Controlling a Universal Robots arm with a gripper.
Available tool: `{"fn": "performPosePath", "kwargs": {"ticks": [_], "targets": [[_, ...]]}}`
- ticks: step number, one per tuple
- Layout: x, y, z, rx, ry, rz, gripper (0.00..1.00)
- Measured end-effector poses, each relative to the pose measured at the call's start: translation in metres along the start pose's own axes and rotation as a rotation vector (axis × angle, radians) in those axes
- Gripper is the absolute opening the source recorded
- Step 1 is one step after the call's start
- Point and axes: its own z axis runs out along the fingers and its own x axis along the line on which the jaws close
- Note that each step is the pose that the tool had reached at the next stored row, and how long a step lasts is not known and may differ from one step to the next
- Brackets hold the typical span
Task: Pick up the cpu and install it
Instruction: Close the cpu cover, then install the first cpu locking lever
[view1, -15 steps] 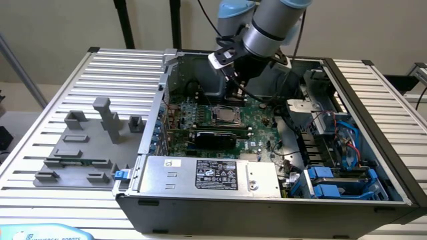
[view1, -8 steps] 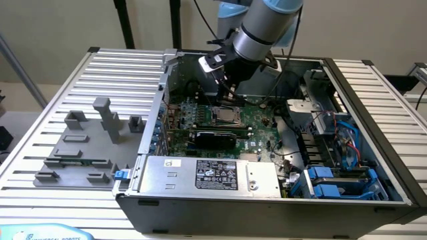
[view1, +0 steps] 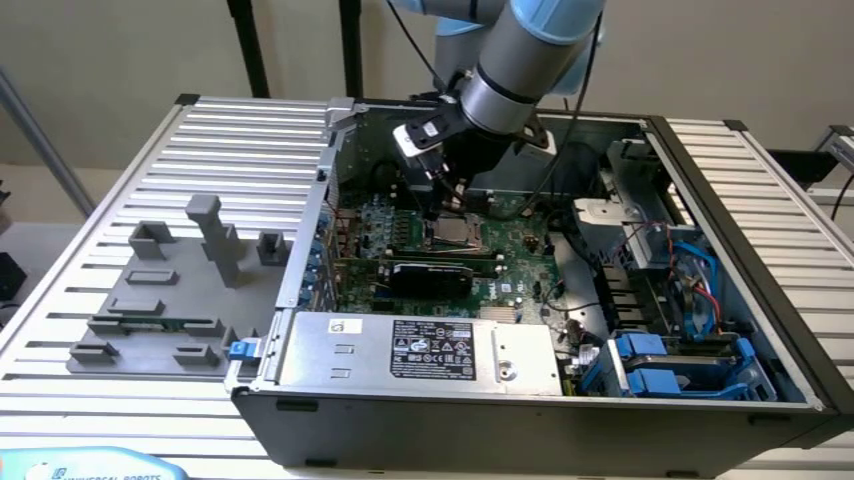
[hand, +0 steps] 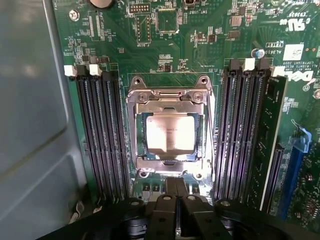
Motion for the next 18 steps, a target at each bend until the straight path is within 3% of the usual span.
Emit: {"fn": "performPosePath", "kwargs": {"ticks": [13,18], "targets": [[-0.001,0.0038,0.0228,-0.0002,-0.002,0.001,0.11],[-0.001,0.0033,0.0231,-0.0005,-0.0013,0.0,0.11]]}}
